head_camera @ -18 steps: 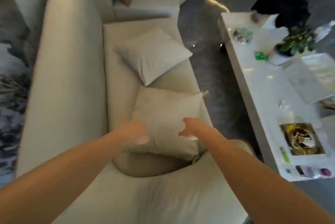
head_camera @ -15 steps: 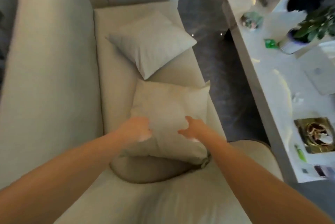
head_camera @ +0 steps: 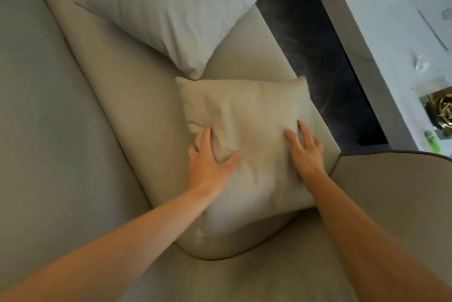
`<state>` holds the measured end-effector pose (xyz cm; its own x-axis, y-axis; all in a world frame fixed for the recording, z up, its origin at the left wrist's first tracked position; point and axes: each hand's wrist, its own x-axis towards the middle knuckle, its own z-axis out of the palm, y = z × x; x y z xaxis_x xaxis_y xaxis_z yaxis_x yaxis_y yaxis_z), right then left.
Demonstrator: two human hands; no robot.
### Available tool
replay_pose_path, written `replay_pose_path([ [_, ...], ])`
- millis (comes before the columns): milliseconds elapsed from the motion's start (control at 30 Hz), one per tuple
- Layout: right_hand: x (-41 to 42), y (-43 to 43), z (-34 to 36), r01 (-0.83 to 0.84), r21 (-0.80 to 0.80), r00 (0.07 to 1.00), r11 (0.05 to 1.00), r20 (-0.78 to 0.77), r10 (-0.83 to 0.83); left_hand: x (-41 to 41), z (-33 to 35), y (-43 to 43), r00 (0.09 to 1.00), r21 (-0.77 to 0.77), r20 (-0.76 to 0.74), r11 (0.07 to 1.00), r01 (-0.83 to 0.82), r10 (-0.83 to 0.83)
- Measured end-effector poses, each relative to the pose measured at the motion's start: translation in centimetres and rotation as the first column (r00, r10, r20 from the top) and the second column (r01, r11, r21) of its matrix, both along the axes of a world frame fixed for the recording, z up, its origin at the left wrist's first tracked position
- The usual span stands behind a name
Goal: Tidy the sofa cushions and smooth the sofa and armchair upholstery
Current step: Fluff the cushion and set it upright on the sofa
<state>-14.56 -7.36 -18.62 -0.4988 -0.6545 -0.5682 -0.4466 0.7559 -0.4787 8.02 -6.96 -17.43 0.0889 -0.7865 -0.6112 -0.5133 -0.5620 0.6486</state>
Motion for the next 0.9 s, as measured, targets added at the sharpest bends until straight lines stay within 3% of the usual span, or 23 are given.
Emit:
replay_pose_path([
  [100, 1.3, 0.2, 3.0, 0.032, -0.027, 0.982, 0.999, 0.186, -0.026, 1.0, 6.3, 2.2, 0.994, -0.124, 0.016, 0.986, 0.112, -0.111],
  [233, 7.1, 1.2, 6.6, 0.06, 0.051, 0.888, 0.997, 0.454, -0.076, 4.8, 13.3, 5.8, 0.951, -0.18, 0.181, 0.942, 0.284, -0.252],
  [367, 15.4, 1.1, 7.3, -0.232, -0.017, 0.761, 0.973, 0.62, 0.192, 10.9, 16.3, 7.6, 0.953, -0.089, 0.249, 0.975, 0.202, -0.175],
  [433, 19.0, 1.2, 7.3, -0.341, -0.017, 0.719, 0.94, 0.639, 0.272, 13.5, 16.9, 8.5, 0.957, -0.088, 0.265, 0.985, 0.148, -0.12],
  [500, 21.0, 1.2, 7.9, -0.387, 0.04, 0.742, 0.921, 0.607, 0.286, 14.8, 17.5, 9.0, 0.954, -0.118, 0.273, 0.98, 0.161, -0.124],
  [600, 21.4, 1.4, 8.9, -0.393, 0.08, 0.767, 0.916, 0.578, 0.278, 15.0, 18.2, 7.5, 0.908, -0.012, 0.335, 0.962, 0.272, -0.252],
  [700, 20.0, 0.3, 9.9, -0.459, 0.071, 0.724, 0.886, 0.608, 0.326, 14.3, 20.0, 3.4, 0.678, 0.223, 0.505, 0.839, 0.496, -0.535],
  [767, 18.6, -1.6, 10.8, -0.514, 0.093, 0.713, 0.853, 0.599, 0.364, 14.2, 20.8, -0.3, 0.523, 0.335, 0.567, 0.758, 0.559, -0.636],
  [833, 16.7, -4.9, 11.7, -0.494, 0.11, 0.73, 0.862, 0.591, 0.343, 13.8, 21.1, -4.9, 0.479, 0.386, 0.564, 0.728, 0.567, -0.673],
  [900, 15.0, -9.8, 12.3, -0.443, 0.047, 0.761, 0.895, 0.547, 0.348, 13.4, 20.2, -10.6, 0.528, 0.365, 0.553, 0.757, 0.541, -0.644],
])
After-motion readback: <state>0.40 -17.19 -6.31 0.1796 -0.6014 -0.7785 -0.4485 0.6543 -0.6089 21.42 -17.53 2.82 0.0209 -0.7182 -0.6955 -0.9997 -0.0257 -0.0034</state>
